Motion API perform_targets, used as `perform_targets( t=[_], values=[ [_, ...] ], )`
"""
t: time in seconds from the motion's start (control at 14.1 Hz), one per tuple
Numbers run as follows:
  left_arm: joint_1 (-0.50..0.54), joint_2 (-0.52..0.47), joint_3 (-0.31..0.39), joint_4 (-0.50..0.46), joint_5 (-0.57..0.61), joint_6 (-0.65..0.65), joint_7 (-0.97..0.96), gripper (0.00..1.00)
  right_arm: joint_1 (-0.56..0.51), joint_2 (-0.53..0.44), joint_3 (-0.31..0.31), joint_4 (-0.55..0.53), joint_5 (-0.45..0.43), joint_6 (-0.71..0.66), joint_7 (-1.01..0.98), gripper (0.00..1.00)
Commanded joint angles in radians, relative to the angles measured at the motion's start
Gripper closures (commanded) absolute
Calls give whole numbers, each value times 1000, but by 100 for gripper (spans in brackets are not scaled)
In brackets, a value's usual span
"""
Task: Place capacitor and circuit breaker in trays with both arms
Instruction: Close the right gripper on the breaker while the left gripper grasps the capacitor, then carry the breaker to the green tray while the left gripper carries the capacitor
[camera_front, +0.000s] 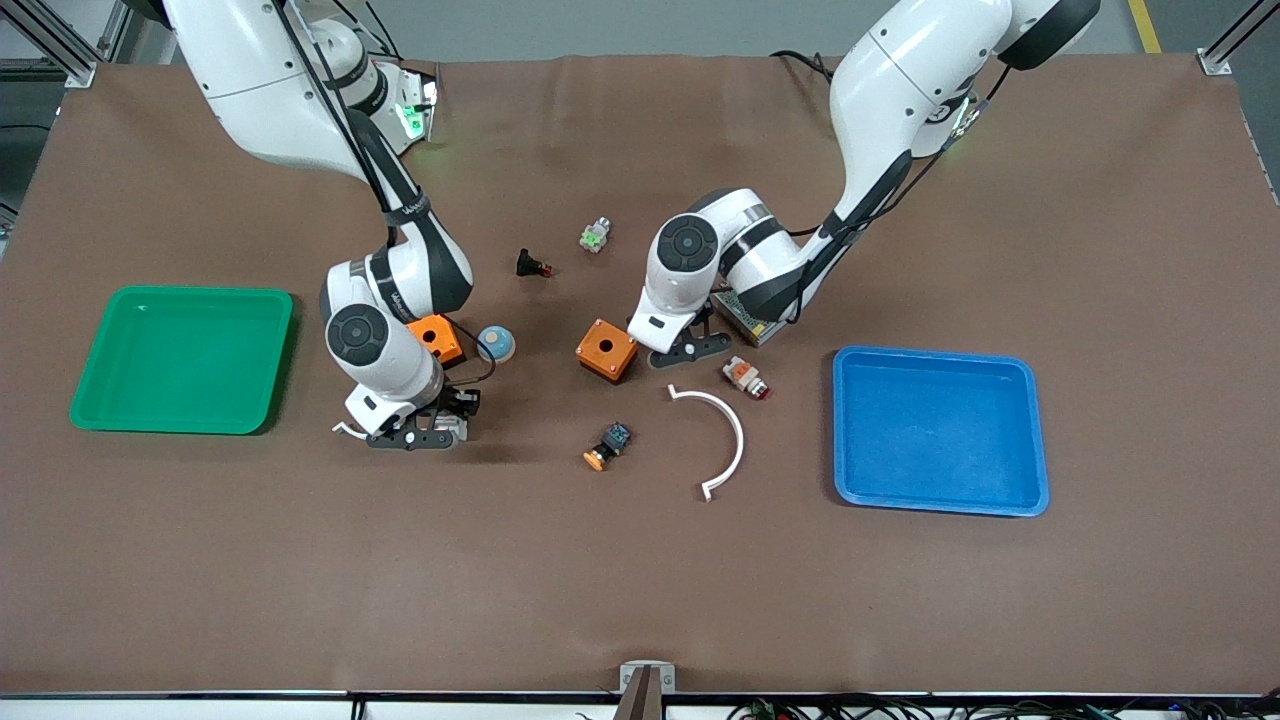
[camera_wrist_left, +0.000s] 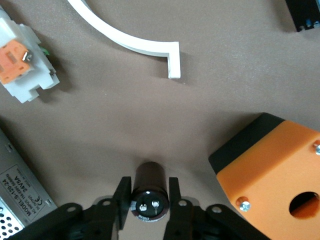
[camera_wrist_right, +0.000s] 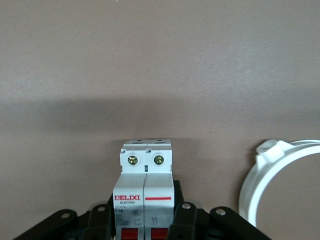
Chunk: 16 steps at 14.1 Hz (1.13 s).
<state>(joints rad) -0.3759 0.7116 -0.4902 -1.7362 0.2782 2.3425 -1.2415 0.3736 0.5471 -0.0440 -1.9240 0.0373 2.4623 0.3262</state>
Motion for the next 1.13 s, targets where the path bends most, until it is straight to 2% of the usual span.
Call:
perform_targets(
  t=[0.0,0.14,0.28,0.43,0.57,0.78,0.92,1.06],
  values=[
    [-11,14,5,20,24,8,-27,78,-68,-44,12,106,-10,-211,-1,100],
    [-8,9,5,20,24,0,-26,80,-119,-85,12,180,-10,-391,-18,100],
    [3,-6,4,21,24,-20,-24,80,-207,-143,12,159,-10,-408,-105,100],
    [12,-59,2,24,12,-73,-15,81,-329,-179,12,93,-11,-367,-259,100],
    [52,-99,-8,65,7,-184,14,81,-473,-197,10,-4,-13,-248,-474,100],
    [135,-156,-21,135,-80,-343,172,80,-665,-185,10,-32,-13,-178,-726,100],
    [216,-207,-21,138,-134,-397,296,80,-728,-179,10,-47,-13,-178,-775,100],
    [315,-224,-21,138,-139,-448,406,80,-768,-180,10,-90,-16,-169,-780,100]
  ],
)
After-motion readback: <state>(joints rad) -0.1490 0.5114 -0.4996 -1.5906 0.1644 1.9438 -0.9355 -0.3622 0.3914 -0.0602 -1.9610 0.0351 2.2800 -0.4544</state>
